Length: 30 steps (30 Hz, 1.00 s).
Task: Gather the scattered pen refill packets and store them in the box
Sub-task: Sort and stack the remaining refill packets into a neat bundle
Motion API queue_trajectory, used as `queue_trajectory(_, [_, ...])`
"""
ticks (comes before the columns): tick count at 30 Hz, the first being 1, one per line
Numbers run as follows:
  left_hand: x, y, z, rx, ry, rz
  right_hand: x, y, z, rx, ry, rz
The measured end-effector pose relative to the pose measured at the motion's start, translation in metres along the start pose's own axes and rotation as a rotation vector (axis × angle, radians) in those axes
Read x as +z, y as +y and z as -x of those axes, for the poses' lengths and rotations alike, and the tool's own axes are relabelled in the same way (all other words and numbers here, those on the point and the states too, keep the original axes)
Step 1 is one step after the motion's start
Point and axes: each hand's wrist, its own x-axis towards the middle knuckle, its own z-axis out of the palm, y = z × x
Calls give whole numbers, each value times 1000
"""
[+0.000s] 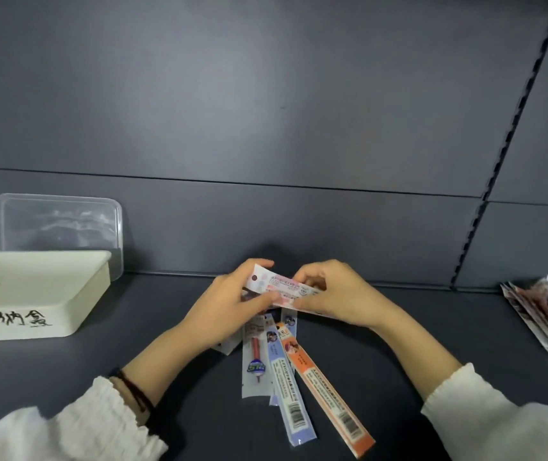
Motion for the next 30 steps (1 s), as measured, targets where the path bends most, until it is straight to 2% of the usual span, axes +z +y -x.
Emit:
queue_trajectory(2, [-2, 4, -1, -33, 46, 244, 5, -6, -1, -17, 53, -25])
queue_trajectory(6, [-8, 11, -2, -125, 158, 478, 7, -13, -6, -13, 215, 6])
queue_trajectory(9, [-9, 8, -3, -257, 272, 635, 8, -10, -6, -10, 533, 150])
queue_trajectory(11, [-8, 5, -3, -276, 367, 657, 14, -9, -2, 44, 772, 16])
queue_trajectory(12, [-7, 4, -3, -265, 401, 646, 17, -8, -1, 117, 825, -130])
queue_trajectory(13, [-5, 5, -1, -239, 414, 634, 19, -8, -1, 210, 809, -321])
queue_trajectory(15, [1, 8, 2, -164, 391, 580, 23, -10, -3, 392, 628, -742])
queue_trajectory(17, [8, 13, 6, -103, 343, 499, 26, -12, -4, 478, 458, -972])
queue_trajectory(19, [13, 16, 9, -51, 308, 419, 31, -15, -6, 465, 425, -1057])
queue_trajectory(23, [17, 20, 12, 41, 282, 315, 37, -10, -6, 509, 451, -1190])
queue_trajectory(25, [18, 21, 14, 77, 218, 289, 35, -6, -5, 517, 465, -1285])
queue_trajectory(28, [22, 23, 17, 122, 80, 196, 30, -5, -3, 430, 535, -1393])
queue_trajectory(30, [21, 24, 16, 102, 38, 207, 29, -8, 0, 368, 548, -1374])
